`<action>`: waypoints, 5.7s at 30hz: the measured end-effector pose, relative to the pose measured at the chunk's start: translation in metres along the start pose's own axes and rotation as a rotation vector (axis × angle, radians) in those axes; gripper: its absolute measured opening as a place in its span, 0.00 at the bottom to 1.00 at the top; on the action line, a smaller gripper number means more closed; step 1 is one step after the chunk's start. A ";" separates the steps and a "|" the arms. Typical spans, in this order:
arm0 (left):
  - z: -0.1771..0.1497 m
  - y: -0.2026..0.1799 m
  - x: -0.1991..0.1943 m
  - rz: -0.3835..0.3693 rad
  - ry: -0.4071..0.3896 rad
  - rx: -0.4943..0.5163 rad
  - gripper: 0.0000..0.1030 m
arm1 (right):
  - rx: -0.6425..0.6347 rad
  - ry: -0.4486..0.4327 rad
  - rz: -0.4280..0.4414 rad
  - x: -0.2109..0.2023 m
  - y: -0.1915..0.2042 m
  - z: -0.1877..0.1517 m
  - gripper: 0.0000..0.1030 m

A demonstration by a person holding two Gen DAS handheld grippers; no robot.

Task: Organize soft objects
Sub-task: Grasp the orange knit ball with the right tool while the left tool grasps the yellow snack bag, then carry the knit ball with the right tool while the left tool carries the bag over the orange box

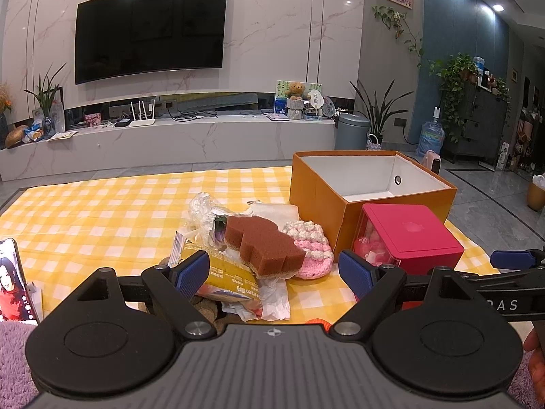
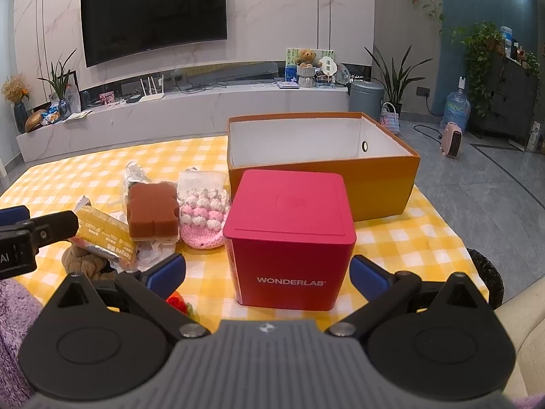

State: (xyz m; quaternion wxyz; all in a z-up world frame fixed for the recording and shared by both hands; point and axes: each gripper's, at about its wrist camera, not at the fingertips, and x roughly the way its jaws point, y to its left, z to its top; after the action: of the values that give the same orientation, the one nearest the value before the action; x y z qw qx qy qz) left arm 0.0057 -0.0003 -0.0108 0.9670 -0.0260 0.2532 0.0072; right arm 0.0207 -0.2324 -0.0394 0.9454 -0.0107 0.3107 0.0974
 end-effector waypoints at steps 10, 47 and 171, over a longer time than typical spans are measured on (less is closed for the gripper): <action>-0.005 0.008 0.001 -0.050 0.006 -0.006 0.97 | -0.010 0.019 -0.002 0.006 0.002 -0.002 0.97; -0.035 0.080 0.057 -0.074 0.213 -0.128 0.80 | -0.242 0.230 0.261 0.111 0.086 -0.037 0.43; 0.084 -0.043 0.227 -0.329 0.238 0.119 0.17 | -0.193 0.255 0.092 0.248 -0.049 0.139 0.42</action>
State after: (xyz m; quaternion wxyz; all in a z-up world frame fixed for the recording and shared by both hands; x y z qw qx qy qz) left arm 0.2457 -0.0386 -0.0465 0.9183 -0.0103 0.3580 -0.1688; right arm 0.3067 -0.2254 -0.0755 0.8874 -0.0997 0.4175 0.1680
